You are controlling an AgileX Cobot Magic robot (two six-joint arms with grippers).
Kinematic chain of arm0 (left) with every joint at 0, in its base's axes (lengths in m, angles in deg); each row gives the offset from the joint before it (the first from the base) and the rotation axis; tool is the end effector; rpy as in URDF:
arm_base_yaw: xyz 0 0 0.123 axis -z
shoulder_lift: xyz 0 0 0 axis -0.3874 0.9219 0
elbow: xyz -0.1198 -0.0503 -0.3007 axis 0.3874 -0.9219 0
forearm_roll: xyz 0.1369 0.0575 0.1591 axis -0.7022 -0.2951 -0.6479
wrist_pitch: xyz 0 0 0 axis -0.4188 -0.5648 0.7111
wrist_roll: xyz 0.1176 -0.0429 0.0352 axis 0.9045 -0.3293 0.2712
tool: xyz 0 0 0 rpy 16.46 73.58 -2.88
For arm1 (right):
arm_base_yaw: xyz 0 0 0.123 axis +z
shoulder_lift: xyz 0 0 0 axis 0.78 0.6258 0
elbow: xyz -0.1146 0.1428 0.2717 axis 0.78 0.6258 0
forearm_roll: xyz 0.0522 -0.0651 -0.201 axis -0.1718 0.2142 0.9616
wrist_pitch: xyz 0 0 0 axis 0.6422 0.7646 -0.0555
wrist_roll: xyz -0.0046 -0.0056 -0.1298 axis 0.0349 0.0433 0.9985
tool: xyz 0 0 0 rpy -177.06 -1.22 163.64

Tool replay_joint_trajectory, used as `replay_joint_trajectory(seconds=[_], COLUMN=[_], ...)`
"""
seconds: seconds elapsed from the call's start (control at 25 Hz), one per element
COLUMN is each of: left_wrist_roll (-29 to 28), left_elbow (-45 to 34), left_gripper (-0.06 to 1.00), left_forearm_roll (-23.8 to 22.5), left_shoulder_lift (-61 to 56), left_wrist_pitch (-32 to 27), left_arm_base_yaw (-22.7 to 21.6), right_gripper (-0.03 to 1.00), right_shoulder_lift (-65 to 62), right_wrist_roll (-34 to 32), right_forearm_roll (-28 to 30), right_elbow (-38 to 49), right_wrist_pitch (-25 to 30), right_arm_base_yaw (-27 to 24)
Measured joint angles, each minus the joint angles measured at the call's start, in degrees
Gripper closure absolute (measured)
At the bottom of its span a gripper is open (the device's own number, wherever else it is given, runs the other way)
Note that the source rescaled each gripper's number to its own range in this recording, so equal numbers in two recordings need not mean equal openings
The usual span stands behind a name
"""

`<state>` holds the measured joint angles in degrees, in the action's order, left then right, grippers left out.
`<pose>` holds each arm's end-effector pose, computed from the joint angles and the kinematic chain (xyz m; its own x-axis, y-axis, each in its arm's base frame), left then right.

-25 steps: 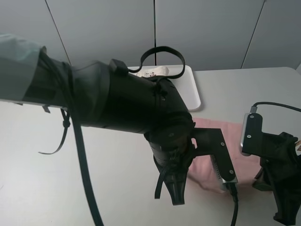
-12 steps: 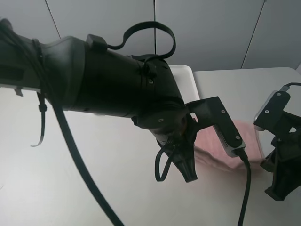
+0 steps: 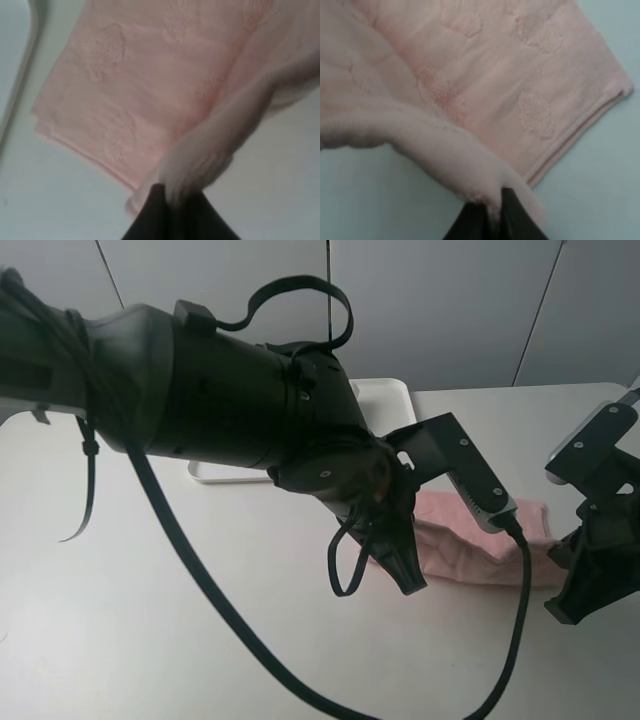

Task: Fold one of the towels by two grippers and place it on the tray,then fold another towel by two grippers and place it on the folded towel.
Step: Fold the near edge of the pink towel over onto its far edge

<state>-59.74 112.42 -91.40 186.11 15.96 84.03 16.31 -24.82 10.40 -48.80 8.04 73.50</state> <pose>0.2226 -0.3563 0.1996 -0.2285 0.8611 -0.4541 0.8892 0.3745 0.2627 0.1333 0.0333 0.1953 -0.6798 -0.6303 -0.3751 -0.5683 0.7759 -0.2738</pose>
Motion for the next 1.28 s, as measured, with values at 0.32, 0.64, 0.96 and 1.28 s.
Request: replay_joint_trajectory(seconds=[0.32,0.64,0.96,1.28], left_wrist_roll=[-2.8,-3.0,-3.0,-4.5], left_elbow=[0.0,0.0,0.0,0.0], left_gripper=[0.93,0.93,0.93,0.93], left_forearm_roll=[-2.7,-3.0,-3.0,-2.7], left_shoulder_lift=[0.0,0.0,1.9,2.8], left_wrist_pitch=[1.7,3.6,4.5,7.2], left_arm_base_yaw=[-1.3,-3.9,-4.3,-6.7], right_gripper=[0.97,0.97,0.97,0.97], right_shoulder_lift=[0.0,0.0,0.0,0.0], right_wrist_roll=[-20.6,-30.0,-35.0,-41.6], right_forearm_roll=[16.0,22.8,28.3,34.6], right_elbow=[0.0,0.0,0.0,0.0], right_wrist_pitch=[-0.8,-2.5,-4.0,-5.3], right_arm_base_yaw=[0.0,0.0,0.0,-0.3])
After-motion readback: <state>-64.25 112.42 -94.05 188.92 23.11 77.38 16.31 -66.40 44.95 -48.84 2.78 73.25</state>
